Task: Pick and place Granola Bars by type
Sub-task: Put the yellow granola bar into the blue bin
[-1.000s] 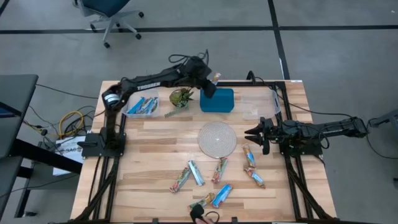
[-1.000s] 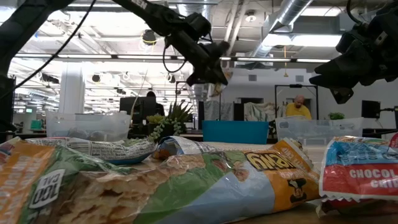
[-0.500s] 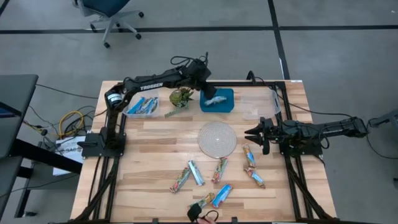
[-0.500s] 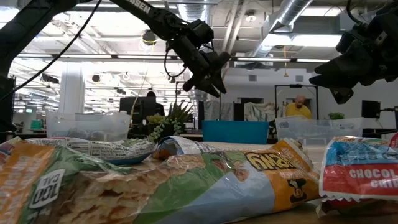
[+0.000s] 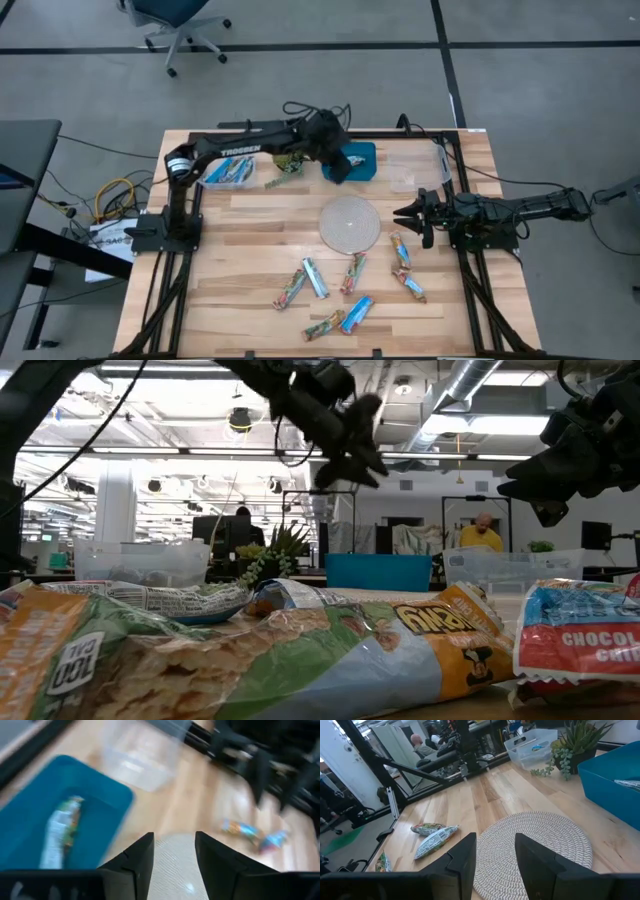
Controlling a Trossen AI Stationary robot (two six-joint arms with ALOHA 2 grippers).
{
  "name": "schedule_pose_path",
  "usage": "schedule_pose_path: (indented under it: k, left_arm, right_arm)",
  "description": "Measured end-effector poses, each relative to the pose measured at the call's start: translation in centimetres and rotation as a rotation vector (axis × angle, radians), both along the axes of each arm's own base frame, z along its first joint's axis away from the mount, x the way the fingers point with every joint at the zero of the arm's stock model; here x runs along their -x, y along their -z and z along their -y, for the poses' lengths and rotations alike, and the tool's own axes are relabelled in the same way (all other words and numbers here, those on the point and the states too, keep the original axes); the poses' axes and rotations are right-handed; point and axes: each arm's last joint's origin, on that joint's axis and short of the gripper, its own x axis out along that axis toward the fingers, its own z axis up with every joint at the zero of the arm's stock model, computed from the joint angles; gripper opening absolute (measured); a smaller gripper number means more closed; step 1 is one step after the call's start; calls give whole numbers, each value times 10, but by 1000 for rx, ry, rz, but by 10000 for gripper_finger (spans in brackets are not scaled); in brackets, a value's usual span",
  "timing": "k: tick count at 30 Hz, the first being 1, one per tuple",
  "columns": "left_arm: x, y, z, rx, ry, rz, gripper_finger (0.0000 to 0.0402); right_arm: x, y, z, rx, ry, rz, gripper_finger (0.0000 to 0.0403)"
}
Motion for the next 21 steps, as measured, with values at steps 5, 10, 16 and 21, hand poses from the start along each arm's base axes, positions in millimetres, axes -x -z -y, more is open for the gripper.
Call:
schedule_pose_path:
  k: [5,10,16,21]
  left_arm:
    - [3,-18,52,-30,146,-37,128]
    - [7,-18,104,-50,259,-143,128]
    - [15,-12,158,-49,384,-253,128]
    - [26,-7,193,-97,516,-346,128]
  right_arm:
    - [0,0,0,0,0,0,127]
    - [0,0,0,0,1,0,127]
    - [0,0,0,0,0,-1,127]
    - [0,0,0,0,1,-1,127]
